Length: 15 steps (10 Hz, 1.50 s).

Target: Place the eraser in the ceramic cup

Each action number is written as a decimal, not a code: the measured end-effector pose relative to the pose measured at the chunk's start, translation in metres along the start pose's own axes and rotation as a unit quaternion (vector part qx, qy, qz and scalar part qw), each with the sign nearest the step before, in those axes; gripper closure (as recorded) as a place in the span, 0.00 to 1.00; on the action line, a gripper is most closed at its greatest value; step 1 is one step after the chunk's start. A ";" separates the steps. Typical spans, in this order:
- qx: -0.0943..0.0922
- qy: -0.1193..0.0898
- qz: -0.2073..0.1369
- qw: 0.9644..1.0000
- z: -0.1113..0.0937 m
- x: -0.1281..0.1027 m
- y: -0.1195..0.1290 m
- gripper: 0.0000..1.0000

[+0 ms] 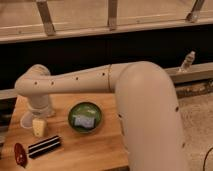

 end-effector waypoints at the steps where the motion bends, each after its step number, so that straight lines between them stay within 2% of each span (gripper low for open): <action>1: 0.003 0.004 0.007 1.000 0.001 0.014 0.009 0.20; 2: 0.005 0.008 0.014 1.000 0.002 0.025 0.014 0.20; 3: 0.005 0.009 0.015 1.000 0.002 0.027 0.015 0.20; 5: 0.005 0.008 0.014 1.000 0.003 0.025 0.016 0.20; 7: -0.006 0.010 0.001 1.000 0.010 0.020 0.016 0.20; 9: -0.034 0.010 -0.027 0.999 0.039 -0.005 0.024 0.20; 11: -0.069 0.008 -0.052 0.996 0.069 -0.024 0.039 0.20; 12: -0.085 0.004 -0.063 0.994 0.079 -0.032 0.046 0.20; 14: -0.105 -0.002 -0.070 0.992 0.091 -0.034 0.053 0.20; 15: -0.114 -0.013 -0.075 0.991 0.098 -0.037 0.060 0.20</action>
